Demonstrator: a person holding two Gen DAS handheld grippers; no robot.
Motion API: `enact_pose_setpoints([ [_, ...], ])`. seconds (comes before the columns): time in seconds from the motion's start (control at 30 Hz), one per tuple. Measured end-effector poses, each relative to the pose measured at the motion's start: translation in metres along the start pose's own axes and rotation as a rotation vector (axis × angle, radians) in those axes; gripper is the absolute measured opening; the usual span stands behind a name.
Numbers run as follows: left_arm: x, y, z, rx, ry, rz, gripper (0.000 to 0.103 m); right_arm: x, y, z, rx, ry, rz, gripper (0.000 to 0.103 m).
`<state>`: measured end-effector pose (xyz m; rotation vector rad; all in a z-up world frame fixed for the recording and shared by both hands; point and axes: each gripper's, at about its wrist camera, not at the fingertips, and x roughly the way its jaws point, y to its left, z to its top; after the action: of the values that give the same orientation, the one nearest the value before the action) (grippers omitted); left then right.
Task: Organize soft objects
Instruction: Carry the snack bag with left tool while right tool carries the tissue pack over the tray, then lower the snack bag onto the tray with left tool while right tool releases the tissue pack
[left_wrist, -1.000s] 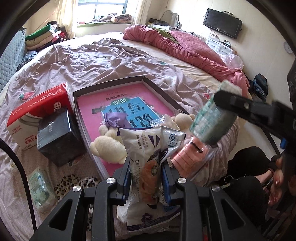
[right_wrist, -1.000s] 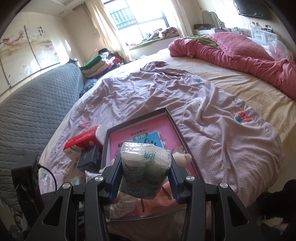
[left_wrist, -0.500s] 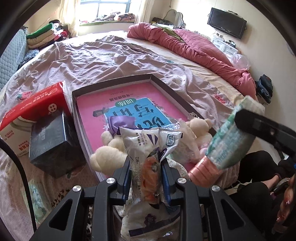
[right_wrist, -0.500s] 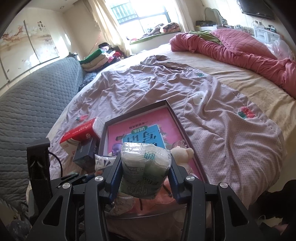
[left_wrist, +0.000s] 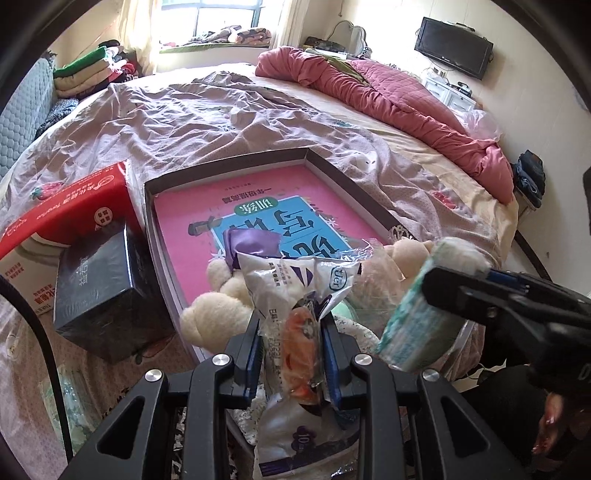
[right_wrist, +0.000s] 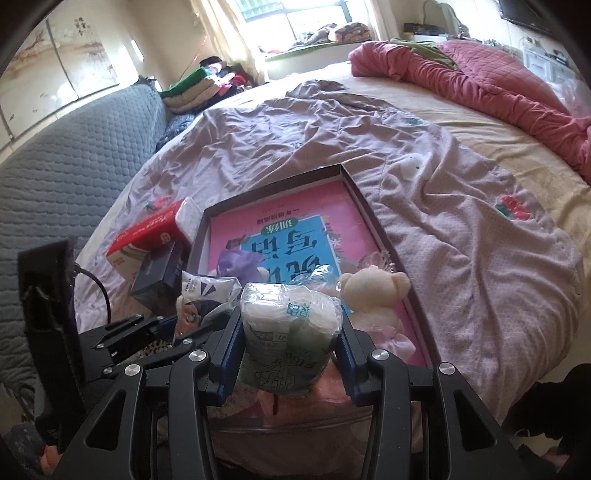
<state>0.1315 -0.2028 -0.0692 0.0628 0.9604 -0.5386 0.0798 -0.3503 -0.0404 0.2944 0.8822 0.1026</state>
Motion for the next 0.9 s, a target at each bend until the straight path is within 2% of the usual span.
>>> enact_pose_setpoints([
  [0.47,-0.002,0.003,-0.002,-0.016,-0.011,-0.015,0.029,0.029,0.001,0.004,0.012,-0.015,-0.009,0.046],
  [0.9,-0.003,0.004,-0.004,-0.003,-0.017,-0.018,0.029,0.035,0.0,0.004,0.012,-0.041,-0.02,0.048],
])
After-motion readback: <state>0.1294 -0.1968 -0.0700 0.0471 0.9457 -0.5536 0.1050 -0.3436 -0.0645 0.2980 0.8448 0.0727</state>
